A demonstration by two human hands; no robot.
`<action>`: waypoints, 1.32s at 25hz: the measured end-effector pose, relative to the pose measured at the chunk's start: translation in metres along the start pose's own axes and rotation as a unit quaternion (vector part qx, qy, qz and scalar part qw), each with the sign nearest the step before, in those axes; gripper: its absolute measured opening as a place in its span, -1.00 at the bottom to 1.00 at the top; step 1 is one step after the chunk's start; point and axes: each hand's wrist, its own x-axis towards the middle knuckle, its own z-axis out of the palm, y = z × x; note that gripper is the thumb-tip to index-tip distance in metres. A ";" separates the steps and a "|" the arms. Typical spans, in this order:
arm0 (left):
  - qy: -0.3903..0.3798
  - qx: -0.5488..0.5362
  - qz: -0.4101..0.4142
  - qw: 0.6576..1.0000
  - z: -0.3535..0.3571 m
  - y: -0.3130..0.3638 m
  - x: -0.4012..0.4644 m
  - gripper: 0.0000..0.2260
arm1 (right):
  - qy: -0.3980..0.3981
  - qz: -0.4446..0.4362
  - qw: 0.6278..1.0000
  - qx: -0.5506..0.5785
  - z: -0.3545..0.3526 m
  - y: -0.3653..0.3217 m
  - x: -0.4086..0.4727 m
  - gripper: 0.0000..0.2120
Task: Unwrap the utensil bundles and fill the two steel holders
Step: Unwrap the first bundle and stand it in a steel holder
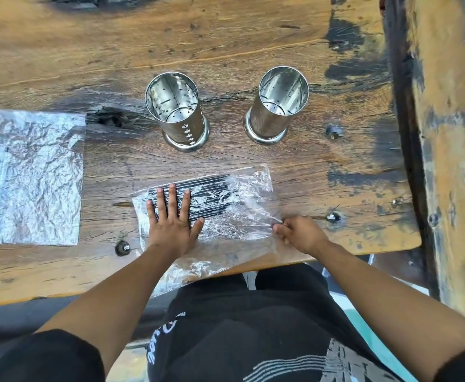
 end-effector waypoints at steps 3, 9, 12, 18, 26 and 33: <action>0.003 0.000 0.002 1.000 0.001 0.000 0.000 -0.27 | -0.002 0.023 0.994 0.109 0.003 -0.002 -0.006 -0.46; -0.006 0.007 0.000 1.000 0.001 0.000 0.002 -0.27 | -0.084 0.026 0.993 0.078 0.011 0.013 -0.017 -0.67; -0.008 0.008 0.002 1.000 0.000 -0.001 0.001 -0.27 | -0.029 0.052 0.993 0.104 0.006 0.026 -0.013 -0.70; 0.007 0.002 0.015 1.000 -0.001 -0.001 -0.001 -0.26 | 0.101 0.072 0.992 0.011 -0.025 0.007 -0.020 -0.76; 0.080 -0.116 0.024 0.990 -0.024 -0.008 -0.008 -0.17 | 0.058 0.019 0.952 0.301 0.004 -0.062 0.015 -0.72; 0.137 -0.151 0.010 0.979 -0.028 -0.036 -0.023 -0.08 | -0.084 0.073 0.776 0.620 -0.007 -0.072 0.006 -0.72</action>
